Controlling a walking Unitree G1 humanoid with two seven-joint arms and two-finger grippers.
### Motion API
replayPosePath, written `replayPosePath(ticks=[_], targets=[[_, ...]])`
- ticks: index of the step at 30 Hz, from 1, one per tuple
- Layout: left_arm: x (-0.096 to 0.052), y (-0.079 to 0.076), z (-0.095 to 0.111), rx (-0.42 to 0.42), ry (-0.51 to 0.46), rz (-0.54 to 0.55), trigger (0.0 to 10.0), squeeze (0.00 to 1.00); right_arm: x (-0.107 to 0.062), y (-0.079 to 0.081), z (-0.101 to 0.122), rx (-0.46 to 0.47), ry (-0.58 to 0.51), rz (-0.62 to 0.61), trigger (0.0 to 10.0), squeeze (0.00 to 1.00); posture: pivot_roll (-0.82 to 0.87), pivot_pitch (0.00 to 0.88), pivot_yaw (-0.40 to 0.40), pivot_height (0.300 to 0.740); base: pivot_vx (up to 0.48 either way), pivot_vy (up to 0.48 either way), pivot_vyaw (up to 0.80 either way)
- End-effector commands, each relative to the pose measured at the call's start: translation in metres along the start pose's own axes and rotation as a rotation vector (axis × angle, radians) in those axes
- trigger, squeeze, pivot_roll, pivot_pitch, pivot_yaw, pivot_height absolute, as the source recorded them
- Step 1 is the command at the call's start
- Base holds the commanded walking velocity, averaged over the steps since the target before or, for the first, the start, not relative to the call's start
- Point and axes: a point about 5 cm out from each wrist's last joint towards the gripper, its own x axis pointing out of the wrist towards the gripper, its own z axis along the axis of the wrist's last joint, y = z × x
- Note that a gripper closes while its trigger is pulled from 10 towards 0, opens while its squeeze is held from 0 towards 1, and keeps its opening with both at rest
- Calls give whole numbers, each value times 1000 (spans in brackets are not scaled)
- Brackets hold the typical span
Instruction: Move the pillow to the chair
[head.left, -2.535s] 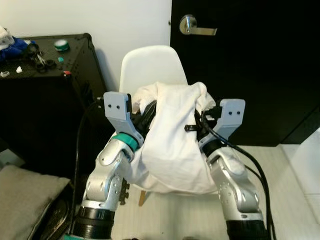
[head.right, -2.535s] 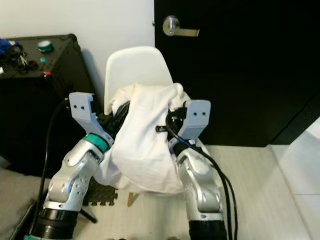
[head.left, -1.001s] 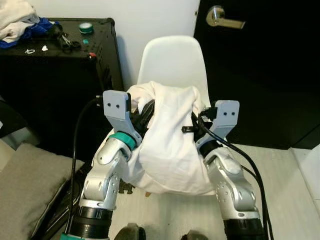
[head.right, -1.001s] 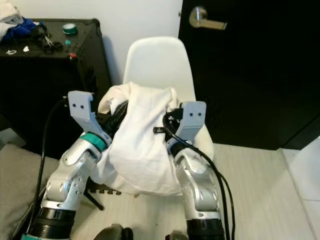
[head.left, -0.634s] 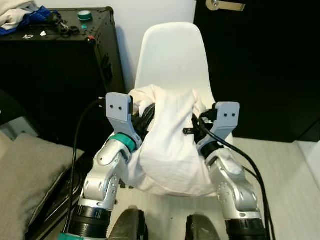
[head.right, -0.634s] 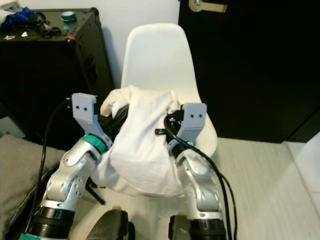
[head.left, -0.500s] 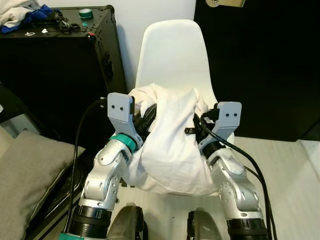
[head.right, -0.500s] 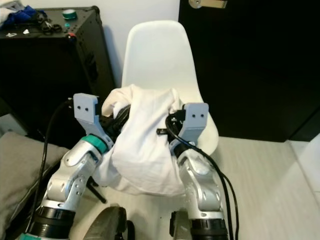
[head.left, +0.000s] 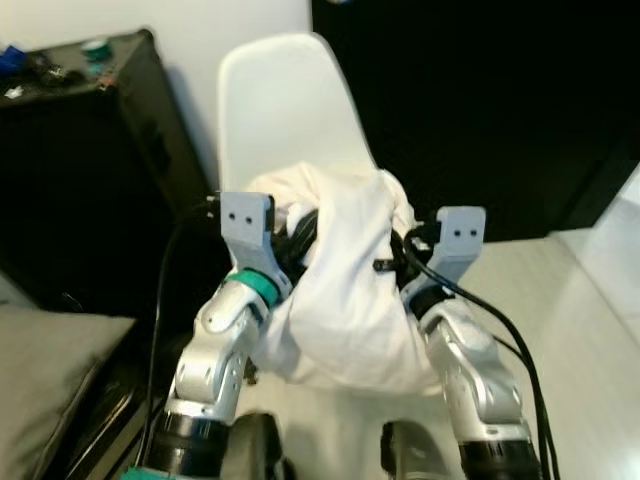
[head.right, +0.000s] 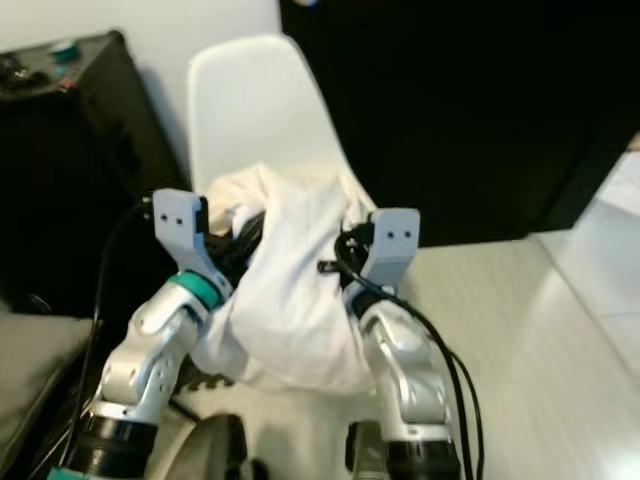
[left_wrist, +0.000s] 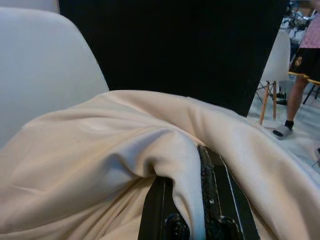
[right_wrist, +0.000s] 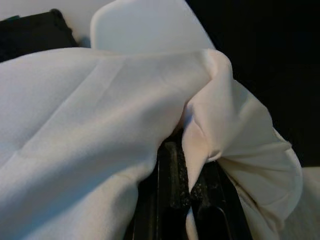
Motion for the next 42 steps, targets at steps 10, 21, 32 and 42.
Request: replayPosePath(ticks=[10,21,32,42], targets=[[12,-13,-8,71,50,-80,10000,0,7,15,-4,11,0,77,10000,0,10,17,141,617,0,0,0],[32,16,-25,226,115,81,10000,0,32,-28,-33,-49,156,-41,10000,0,16,118,128,612,0,0,-41],[54,39,-26,354,170,228,10000,0,40,-69,-37,-54,210,-254,10000,129,8,150,126,612,0,0,0],[54,32,-26,177,107,136,10000,1000,41,-72,-36,-18,156,-283,10000,1000,13,133,132,612,0,0,0]])
